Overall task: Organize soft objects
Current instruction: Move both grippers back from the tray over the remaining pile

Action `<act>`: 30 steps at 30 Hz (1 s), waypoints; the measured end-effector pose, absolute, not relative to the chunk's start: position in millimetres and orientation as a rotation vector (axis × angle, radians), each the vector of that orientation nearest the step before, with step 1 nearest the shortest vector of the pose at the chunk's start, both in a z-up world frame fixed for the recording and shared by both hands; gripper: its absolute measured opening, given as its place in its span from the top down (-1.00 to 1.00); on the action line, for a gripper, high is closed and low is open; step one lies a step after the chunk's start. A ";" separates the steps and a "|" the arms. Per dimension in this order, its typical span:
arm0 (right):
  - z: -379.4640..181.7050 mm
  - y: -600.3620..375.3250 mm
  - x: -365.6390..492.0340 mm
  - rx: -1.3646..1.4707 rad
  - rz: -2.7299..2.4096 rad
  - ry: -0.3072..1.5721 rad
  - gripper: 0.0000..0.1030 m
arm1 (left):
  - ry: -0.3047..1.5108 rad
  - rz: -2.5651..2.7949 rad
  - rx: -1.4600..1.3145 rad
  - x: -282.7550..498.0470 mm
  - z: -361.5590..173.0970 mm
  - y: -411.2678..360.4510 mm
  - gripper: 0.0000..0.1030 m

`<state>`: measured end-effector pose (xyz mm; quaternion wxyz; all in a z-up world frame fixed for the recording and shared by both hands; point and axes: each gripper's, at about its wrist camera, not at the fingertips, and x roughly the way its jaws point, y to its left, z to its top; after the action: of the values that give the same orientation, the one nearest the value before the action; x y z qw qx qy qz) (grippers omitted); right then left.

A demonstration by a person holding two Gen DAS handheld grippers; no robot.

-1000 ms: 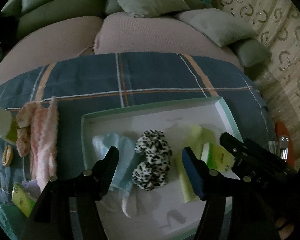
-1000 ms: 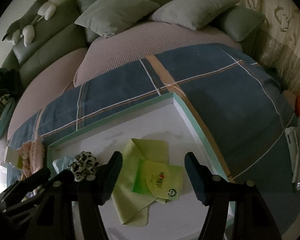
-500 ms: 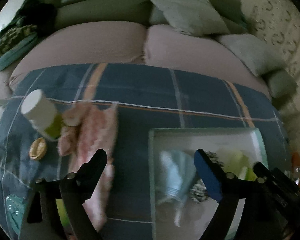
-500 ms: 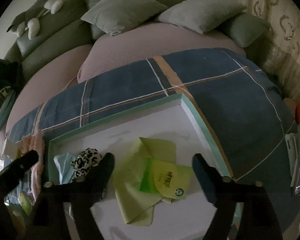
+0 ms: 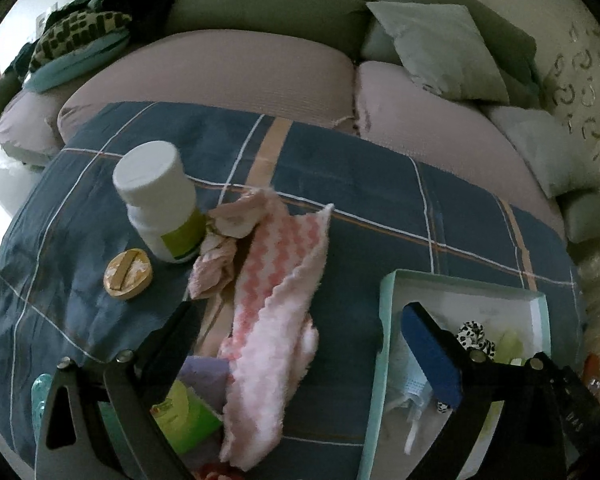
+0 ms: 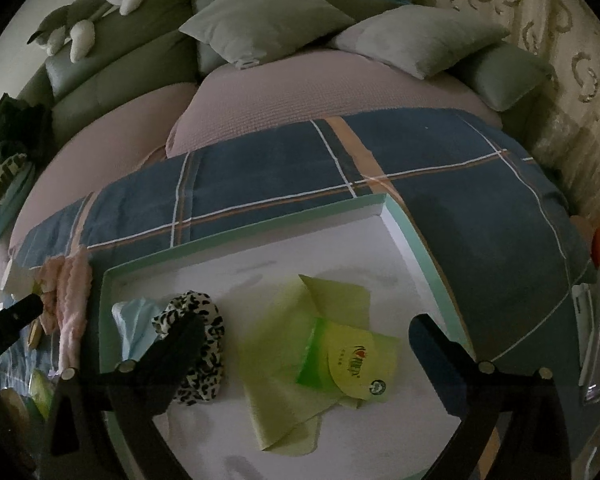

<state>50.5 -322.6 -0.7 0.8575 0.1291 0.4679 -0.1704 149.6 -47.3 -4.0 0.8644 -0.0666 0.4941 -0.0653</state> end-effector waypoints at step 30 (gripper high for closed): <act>6.9 -213.2 65.2 0.156 -0.076 0.985 -1.00 | 0.933 0.075 -0.287 119.8 32.4 75.4 -0.96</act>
<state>65.2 -213.2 6.9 0.8776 0.0749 0.4721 -0.0366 119.8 75.4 32.4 0.8825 -0.1381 0.4482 0.0362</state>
